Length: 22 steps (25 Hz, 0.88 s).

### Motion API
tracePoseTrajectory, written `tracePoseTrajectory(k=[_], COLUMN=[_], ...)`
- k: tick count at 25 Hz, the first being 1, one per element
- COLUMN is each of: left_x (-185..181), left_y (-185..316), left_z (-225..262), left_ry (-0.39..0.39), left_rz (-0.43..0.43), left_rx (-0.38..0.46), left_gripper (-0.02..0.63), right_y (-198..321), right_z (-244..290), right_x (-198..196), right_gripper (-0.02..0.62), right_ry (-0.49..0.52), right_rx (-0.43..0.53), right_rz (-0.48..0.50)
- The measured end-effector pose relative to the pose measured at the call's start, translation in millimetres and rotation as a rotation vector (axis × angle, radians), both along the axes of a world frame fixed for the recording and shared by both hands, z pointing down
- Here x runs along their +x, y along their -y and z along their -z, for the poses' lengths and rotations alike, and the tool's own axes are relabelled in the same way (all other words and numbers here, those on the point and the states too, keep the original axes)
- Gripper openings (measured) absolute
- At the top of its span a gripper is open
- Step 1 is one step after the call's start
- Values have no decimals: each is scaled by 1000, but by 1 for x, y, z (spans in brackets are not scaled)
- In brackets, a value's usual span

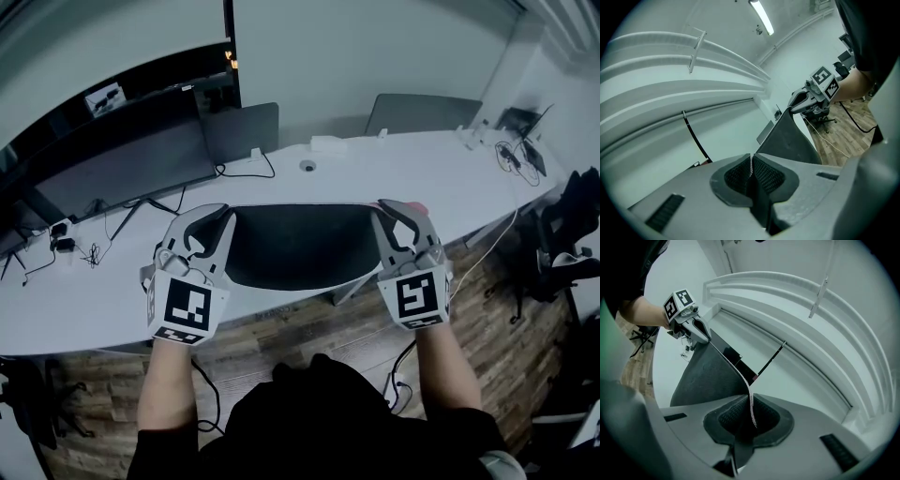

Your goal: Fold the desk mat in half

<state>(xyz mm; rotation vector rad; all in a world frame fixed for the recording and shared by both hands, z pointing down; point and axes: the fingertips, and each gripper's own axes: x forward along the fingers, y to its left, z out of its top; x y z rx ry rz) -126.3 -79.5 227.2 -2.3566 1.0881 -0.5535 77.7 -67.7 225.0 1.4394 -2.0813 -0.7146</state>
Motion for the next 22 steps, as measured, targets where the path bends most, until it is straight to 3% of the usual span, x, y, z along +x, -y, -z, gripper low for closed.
tracePoseTrajectory(k=[12, 18, 22], left_x=[15, 0, 18], left_y=[18, 64, 91], left_z=[-21, -20, -41], left_ry=[20, 5, 52], left_rz=[-28, 73, 3], left_rx=[-60, -55, -76], left_gripper=[26, 5, 5], right_y=[10, 44, 75], right_z=[-26, -46, -53], right_x=[20, 32, 32], right_gripper=[37, 35, 38], right_ry=[33, 72, 29], right_rx=[-73, -103, -96], right_rz=[-25, -28, -5])
